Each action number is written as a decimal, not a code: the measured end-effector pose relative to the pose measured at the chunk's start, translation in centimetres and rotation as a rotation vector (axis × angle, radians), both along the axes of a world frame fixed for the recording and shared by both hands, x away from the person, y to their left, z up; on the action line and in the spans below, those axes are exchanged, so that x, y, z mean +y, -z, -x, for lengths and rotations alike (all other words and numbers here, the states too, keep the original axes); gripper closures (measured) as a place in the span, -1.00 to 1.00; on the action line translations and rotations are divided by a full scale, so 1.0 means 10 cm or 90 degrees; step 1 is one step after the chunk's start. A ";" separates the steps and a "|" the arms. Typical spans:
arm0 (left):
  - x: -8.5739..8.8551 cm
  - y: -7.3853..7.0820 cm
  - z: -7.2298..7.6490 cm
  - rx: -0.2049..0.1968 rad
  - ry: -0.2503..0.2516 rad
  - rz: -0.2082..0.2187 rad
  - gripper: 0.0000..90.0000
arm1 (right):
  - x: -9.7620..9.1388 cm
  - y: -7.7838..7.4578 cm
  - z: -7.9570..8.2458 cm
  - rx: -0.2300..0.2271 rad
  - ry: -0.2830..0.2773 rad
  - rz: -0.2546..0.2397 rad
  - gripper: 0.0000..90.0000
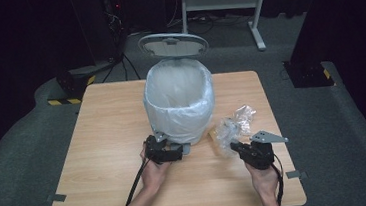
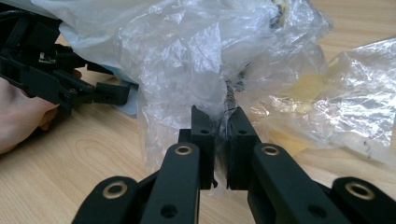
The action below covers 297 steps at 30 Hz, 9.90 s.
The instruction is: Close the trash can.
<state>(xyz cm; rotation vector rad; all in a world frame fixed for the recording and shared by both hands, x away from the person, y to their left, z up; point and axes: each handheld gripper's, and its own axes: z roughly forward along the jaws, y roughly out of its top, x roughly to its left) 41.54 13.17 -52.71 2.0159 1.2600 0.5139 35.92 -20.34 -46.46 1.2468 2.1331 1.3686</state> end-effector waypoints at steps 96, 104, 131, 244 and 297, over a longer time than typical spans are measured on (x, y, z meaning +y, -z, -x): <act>0.01 0.01 0.00 0.009 -0.002 0.013 -0.94 | 0.53 -1.72 -0.59 -0.107 -0.124 -0.031 0.88; 0.01 0.00 0.00 0.009 -0.002 0.013 -0.94 | 0.64 -1.73 -0.68 -0.097 -0.132 -0.027 0.87; -0.03 0.02 0.00 -0.014 -0.027 0.032 -0.93 | 1.06 -1.66 -1.07 -0.022 -0.129 0.029 0.33; -0.03 0.02 0.00 -0.013 -0.027 0.033 -0.93 | -0.26 0.15 -0.58 0.073 0.204 0.024 -0.18; -0.03 0.02 0.00 -0.014 -0.027 0.031 -0.93 | 0.21 0.57 -0.78 0.092 0.140 0.198 -0.08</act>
